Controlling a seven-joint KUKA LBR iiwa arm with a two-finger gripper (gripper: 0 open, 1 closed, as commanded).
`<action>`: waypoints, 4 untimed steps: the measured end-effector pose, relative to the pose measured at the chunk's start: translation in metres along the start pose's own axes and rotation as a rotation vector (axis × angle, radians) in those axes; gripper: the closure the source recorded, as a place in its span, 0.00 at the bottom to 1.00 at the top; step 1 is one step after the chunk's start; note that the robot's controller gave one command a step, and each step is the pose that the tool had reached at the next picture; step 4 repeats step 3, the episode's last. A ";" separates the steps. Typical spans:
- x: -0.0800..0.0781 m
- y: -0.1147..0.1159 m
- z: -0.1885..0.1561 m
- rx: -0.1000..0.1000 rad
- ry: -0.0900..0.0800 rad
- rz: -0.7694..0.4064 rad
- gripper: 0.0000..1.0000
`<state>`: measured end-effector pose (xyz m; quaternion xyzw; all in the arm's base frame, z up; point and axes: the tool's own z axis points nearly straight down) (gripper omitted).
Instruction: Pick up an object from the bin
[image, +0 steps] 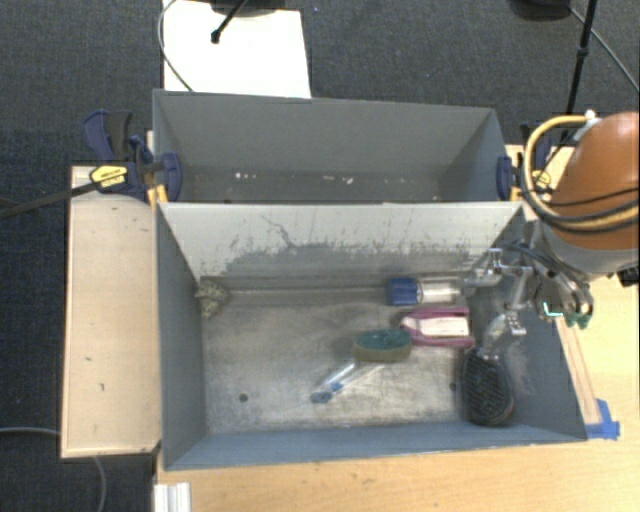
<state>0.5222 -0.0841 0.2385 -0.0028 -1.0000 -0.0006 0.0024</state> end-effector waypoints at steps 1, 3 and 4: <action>-0.036 0.077 0.168 0.002 -0.012 -0.169 0.00; -0.015 0.066 0.030 0.004 -0.013 -0.424 1.00; -0.015 0.066 0.030 0.004 -0.013 -0.424 1.00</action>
Offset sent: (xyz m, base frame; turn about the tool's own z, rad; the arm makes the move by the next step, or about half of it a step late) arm 0.0328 0.0760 -0.1685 -0.1636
